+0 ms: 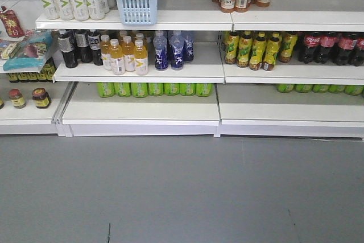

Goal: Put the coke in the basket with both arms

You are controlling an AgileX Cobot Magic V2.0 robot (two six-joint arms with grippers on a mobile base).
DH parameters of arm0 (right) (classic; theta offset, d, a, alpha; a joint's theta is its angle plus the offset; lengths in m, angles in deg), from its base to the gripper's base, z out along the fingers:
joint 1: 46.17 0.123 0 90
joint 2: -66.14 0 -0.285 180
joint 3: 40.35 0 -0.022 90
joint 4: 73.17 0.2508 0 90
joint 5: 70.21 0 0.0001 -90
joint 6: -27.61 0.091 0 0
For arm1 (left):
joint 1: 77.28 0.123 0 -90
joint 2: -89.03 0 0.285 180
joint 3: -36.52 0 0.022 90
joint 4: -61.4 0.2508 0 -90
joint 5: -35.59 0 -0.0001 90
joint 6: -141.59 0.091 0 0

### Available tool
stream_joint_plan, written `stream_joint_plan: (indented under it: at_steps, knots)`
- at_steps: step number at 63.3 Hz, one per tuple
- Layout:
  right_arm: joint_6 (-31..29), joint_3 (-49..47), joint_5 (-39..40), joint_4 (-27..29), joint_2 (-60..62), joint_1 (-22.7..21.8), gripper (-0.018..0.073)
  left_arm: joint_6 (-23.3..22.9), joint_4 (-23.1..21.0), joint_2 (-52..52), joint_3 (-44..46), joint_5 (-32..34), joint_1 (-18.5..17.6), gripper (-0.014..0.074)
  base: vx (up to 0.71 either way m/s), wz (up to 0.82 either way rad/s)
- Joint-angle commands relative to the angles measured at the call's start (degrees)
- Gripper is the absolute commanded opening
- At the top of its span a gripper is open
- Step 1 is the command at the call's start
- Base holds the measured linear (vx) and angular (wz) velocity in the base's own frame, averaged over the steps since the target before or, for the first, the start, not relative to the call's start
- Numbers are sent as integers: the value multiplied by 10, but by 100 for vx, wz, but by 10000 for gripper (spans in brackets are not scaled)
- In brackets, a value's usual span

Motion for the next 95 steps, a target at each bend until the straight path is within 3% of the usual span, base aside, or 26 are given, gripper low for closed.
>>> stream_joint_plan:
  at_steps: [1, 95]
  knots:
    - [0, 6, 39, -4, 10, -4, -2, 0, 0, -7, 0, 46, -3, -7, 0, 0]
    - [0, 6, 39, -4, 10, -4, -2, 0, 0, -7, 0, 46, -3, -6, 3, 1]
